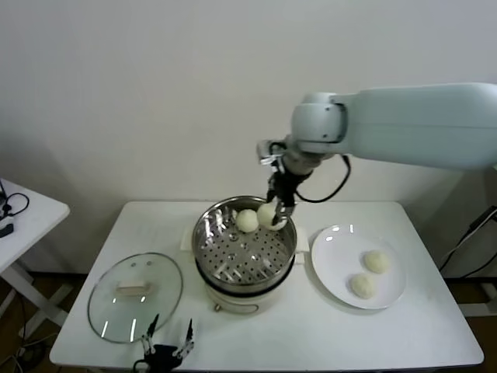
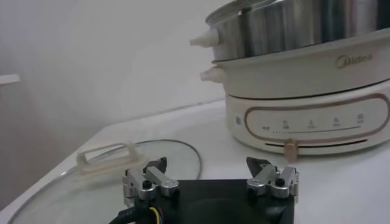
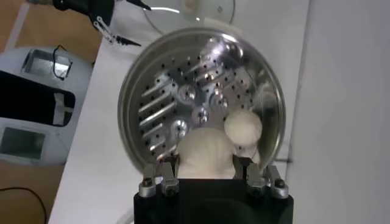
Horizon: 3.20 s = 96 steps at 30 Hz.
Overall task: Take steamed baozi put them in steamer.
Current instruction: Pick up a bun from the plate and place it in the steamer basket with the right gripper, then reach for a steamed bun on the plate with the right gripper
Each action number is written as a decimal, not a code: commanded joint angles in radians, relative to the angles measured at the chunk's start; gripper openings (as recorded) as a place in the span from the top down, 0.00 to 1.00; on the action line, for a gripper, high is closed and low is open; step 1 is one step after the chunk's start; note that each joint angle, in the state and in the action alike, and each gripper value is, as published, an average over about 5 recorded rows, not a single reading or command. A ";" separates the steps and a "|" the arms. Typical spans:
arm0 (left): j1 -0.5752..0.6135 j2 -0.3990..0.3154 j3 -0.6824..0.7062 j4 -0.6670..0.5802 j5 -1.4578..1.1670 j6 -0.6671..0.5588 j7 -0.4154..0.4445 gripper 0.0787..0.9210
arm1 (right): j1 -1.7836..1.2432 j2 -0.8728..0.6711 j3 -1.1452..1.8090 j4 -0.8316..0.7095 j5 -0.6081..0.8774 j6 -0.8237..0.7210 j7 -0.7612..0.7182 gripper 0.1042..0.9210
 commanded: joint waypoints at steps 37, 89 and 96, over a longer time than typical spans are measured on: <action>0.000 -0.006 -0.013 -0.002 0.003 -0.011 0.000 0.12 | -0.169 0.226 0.025 -0.206 -0.149 0.085 -0.053 0.18; 0.029 -0.018 -0.023 -0.036 -0.004 -0.029 -0.002 0.12 | -0.667 -0.560 0.171 -0.159 -0.728 0.187 -0.066 0.12; 0.025 -0.017 -0.024 -0.032 -0.004 -0.027 -0.002 0.12 | -0.686 -0.562 0.194 -0.165 -0.725 0.175 -0.062 0.12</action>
